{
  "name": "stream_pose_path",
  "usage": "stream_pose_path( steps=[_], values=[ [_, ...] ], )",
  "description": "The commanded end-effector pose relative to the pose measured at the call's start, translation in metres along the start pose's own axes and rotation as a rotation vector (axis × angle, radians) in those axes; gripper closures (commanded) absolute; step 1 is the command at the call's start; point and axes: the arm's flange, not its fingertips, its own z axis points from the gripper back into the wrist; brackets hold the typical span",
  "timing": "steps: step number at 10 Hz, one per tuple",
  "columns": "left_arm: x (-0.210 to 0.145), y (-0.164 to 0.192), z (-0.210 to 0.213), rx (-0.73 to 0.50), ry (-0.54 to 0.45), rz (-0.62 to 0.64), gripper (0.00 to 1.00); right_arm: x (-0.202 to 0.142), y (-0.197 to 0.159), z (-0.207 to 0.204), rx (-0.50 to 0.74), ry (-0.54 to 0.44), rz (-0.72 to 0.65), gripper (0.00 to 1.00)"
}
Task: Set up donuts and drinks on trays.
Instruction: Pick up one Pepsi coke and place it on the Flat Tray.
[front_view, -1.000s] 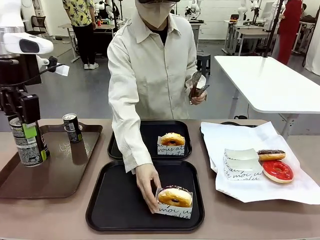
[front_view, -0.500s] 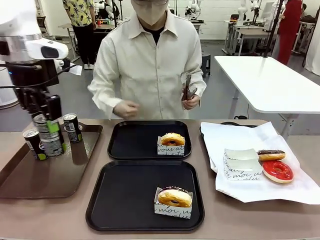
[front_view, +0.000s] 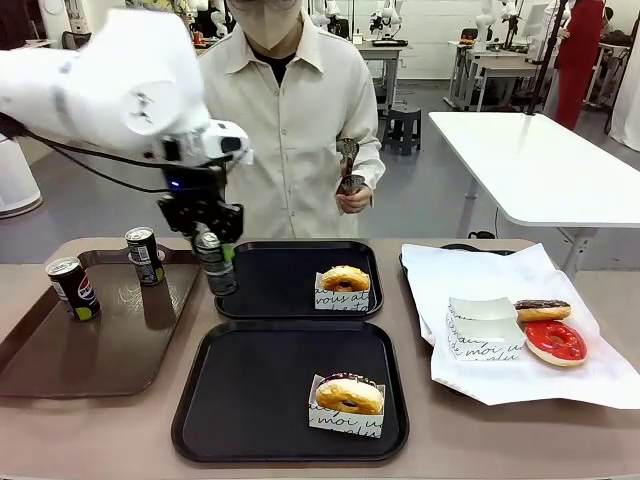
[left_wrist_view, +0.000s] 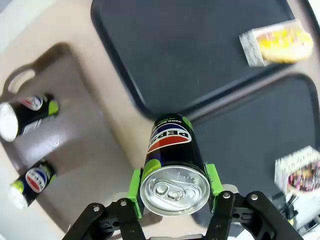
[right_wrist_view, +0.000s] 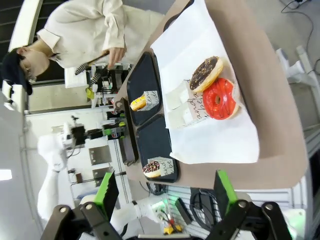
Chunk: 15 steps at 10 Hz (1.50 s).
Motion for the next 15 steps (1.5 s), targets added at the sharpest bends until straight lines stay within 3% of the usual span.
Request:
stream_pose_path(
  steps=[1, 8, 9, 12, 13, 14, 15],
  values=[
    [0.027, -0.008, -0.004, 0.051, -0.025, 0.039, 0.41, 0.001, -0.001, -0.001, 0.015, -0.001, 0.010, 0.00],
    [0.042, -0.005, -0.057, 0.029, 0.051, 0.073, 0.41, 0.001, -0.001, -0.001, 0.015, -0.001, 0.010, 0.00],
    [0.043, -0.005, -0.056, 0.019, 0.052, 0.064, 0.00, 0.001, -0.001, -0.001, 0.015, -0.001, 0.010, 0.00],
    [0.042, 0.000, -0.039, 0.008, 0.039, 0.066, 0.00, 0.001, -0.001, -0.001, 0.015, -0.001, 0.010, 0.00],
    [0.038, 0.002, -0.029, 0.010, 0.042, 0.065, 0.10, 0.001, -0.001, -0.001, 0.015, -0.001, 0.010, 0.00],
    [0.025, 0.009, -0.014, 0.024, 0.035, 0.058, 0.01, 0.001, -0.001, -0.001, 0.015, -0.001, 0.010, 0.00],
    [0.010, 0.018, 0.004, 0.037, 0.028, 0.051, 0.00, 0.001, -0.001, -0.001, 0.015, -0.001, 0.010, 0.00]
  ],
)
